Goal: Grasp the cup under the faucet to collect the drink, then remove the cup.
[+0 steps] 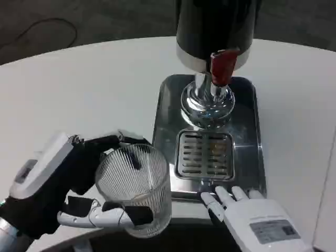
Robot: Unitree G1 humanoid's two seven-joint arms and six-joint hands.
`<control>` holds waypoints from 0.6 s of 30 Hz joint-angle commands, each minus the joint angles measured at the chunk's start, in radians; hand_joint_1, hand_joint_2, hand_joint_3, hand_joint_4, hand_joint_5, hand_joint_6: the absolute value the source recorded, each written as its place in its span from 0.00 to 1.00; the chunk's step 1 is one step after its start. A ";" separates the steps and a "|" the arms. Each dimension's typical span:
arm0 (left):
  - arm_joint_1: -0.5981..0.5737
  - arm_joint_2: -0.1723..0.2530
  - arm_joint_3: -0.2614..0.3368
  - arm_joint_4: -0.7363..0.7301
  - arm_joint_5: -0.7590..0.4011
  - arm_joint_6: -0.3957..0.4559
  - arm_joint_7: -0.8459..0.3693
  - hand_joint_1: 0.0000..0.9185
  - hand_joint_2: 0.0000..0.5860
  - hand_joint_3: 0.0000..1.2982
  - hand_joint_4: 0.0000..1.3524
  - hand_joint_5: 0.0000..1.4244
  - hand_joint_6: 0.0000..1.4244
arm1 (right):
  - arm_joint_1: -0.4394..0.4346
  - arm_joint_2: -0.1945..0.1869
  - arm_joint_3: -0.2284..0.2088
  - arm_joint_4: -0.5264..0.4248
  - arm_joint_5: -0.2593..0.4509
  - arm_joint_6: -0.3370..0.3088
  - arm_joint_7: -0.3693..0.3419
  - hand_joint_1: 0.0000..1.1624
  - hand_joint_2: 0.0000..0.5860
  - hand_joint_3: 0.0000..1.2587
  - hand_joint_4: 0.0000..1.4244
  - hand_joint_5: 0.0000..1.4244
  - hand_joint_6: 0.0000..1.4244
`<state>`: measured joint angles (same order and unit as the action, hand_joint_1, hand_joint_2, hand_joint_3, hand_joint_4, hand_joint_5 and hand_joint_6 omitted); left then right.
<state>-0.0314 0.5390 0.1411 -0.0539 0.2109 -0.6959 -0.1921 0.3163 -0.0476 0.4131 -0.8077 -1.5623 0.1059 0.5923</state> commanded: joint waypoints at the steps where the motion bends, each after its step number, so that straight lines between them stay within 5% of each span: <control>1: -0.017 0.001 -0.003 0.009 0.005 -0.020 0.006 0.56 0.25 0.81 0.94 1.00 1.00 | -0.008 0.083 0.070 0.005 0.002 0.007 0.013 0.28 0.69 0.06 0.00 0.00 0.00; 18: -0.069 -0.001 -0.006 0.062 0.023 -0.020 0.016 0.56 0.25 0.81 0.94 1.00 1.00 | -0.022 0.083 0.065 0.010 -0.004 0.023 0.016 0.28 0.69 0.06 0.00 0.00 0.00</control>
<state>-0.0815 0.5389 0.1336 0.0018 0.2363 -0.6964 -0.1920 0.2935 -0.0444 0.4147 -0.8031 -1.5621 0.1205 0.5998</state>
